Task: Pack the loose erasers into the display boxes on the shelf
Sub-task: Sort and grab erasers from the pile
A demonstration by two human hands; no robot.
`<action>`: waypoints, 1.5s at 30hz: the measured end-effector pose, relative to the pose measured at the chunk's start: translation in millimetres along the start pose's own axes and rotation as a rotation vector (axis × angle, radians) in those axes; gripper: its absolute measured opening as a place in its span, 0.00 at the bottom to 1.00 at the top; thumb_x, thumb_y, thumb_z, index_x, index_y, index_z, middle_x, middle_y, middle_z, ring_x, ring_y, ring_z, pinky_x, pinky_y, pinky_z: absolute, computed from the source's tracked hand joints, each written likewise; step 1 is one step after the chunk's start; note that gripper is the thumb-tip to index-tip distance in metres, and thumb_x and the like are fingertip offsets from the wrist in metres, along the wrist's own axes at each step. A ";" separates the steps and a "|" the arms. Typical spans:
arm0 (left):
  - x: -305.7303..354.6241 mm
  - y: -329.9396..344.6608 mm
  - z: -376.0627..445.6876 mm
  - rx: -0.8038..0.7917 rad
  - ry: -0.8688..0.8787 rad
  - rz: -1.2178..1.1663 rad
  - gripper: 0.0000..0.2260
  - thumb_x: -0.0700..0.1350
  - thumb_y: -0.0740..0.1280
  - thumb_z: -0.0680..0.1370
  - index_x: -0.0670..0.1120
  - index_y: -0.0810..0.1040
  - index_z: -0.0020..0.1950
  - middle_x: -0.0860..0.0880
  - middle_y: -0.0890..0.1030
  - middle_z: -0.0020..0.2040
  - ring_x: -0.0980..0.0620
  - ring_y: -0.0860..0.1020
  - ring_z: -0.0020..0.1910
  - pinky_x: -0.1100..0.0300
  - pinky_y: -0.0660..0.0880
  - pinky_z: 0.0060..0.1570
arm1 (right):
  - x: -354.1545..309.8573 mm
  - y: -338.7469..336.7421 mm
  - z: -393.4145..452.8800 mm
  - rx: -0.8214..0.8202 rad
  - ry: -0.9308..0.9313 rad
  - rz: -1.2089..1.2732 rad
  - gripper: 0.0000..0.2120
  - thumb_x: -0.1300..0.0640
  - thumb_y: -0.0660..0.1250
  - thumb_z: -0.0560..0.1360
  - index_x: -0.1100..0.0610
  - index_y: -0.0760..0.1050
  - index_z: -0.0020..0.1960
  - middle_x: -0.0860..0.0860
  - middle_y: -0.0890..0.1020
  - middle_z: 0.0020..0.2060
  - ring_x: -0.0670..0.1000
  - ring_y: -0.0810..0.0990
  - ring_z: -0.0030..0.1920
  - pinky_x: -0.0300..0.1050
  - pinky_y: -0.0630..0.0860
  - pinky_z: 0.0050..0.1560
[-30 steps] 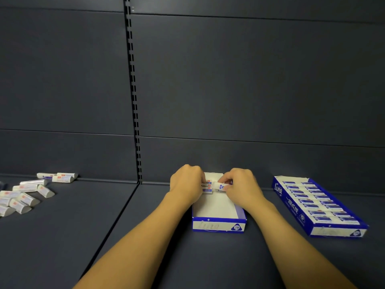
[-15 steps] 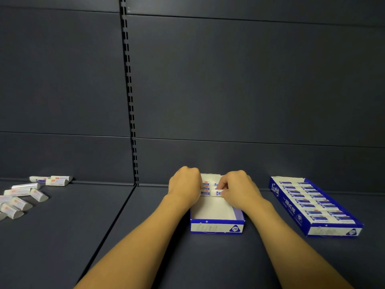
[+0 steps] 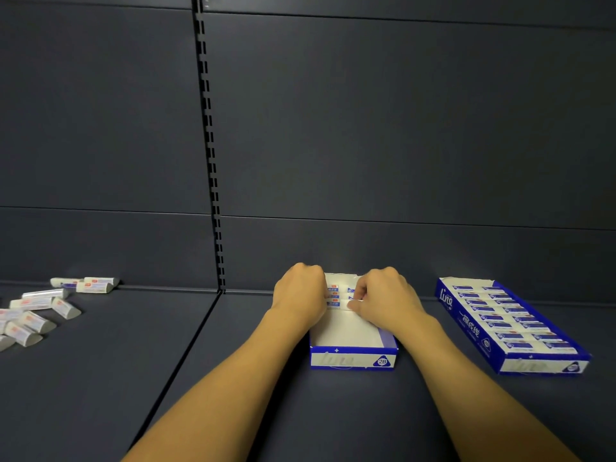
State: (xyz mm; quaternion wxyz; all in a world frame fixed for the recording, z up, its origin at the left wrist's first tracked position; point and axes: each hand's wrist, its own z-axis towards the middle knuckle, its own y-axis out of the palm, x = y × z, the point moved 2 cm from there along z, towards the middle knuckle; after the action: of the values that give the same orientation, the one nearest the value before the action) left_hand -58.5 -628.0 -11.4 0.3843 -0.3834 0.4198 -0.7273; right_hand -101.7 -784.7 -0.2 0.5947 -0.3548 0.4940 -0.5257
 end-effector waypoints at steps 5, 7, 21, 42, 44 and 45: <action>0.9 -1.7 -0.5 -0.003 0.012 0.020 0.12 0.49 0.70 0.80 0.46 0.83 0.61 0.46 0.83 0.56 0.47 0.82 0.50 0.52 0.81 0.54 | -1.1 1.3 -0.8 0.025 -0.010 0.003 0.12 0.45 0.74 0.74 0.50 0.79 0.51 0.48 0.83 0.54 0.49 0.82 0.47 0.38 0.75 0.40; 0.5 -1.6 -1.2 -0.008 0.023 0.015 0.12 0.48 0.70 0.80 0.46 0.83 0.61 0.47 0.83 0.56 0.47 0.82 0.51 0.52 0.81 0.54 | -0.3 1.4 -1.9 0.024 -0.022 0.012 0.09 0.48 0.74 0.74 0.50 0.80 0.51 0.48 0.82 0.54 0.48 0.81 0.46 0.38 0.76 0.42; 0.9 -5.5 -2.5 0.023 0.074 0.033 0.08 0.44 0.70 0.79 0.45 0.83 0.57 0.46 0.83 0.54 0.46 0.81 0.51 0.51 0.81 0.53 | 1.9 1.4 -0.4 0.010 -0.039 -0.027 0.10 0.52 0.74 0.75 0.51 0.80 0.55 0.49 0.82 0.56 0.50 0.82 0.51 0.41 0.79 0.47; -25.2 -88.0 -29.9 0.095 0.017 0.115 0.15 0.43 0.65 0.77 0.49 0.78 0.63 0.48 0.78 0.59 0.44 0.78 0.57 0.53 0.76 0.50 | -52.2 -49.7 -17.7 0.108 -0.358 -0.068 0.16 0.50 0.68 0.77 0.52 0.75 0.64 0.51 0.79 0.57 0.54 0.80 0.54 0.48 0.79 0.49; -39.1 -102.8 -40.4 0.070 -0.027 0.186 0.17 0.43 0.65 0.78 0.49 0.76 0.67 0.47 0.77 0.61 0.43 0.77 0.59 0.51 0.77 0.52 | -67.3 -53.7 -18.4 0.084 -0.404 -0.085 0.17 0.51 0.67 0.78 0.52 0.74 0.65 0.53 0.80 0.58 0.56 0.80 0.55 0.50 0.79 0.51; -46.6 -109.6 -46.3 0.050 -0.053 0.223 0.18 0.43 0.65 0.78 0.49 0.75 0.68 0.47 0.76 0.62 0.43 0.77 0.59 0.51 0.77 0.52 | -75.1 -54.3 -18.8 0.069 -0.423 -0.105 0.17 0.51 0.67 0.78 0.53 0.73 0.66 0.53 0.79 0.59 0.56 0.80 0.56 0.50 0.78 0.51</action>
State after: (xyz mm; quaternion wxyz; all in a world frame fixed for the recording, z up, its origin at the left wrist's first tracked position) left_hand -106.1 -533.8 60.6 0.4831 -0.3437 0.4314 -0.6799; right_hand -131.6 -720.2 62.1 0.6687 -0.4620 0.3208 -0.4863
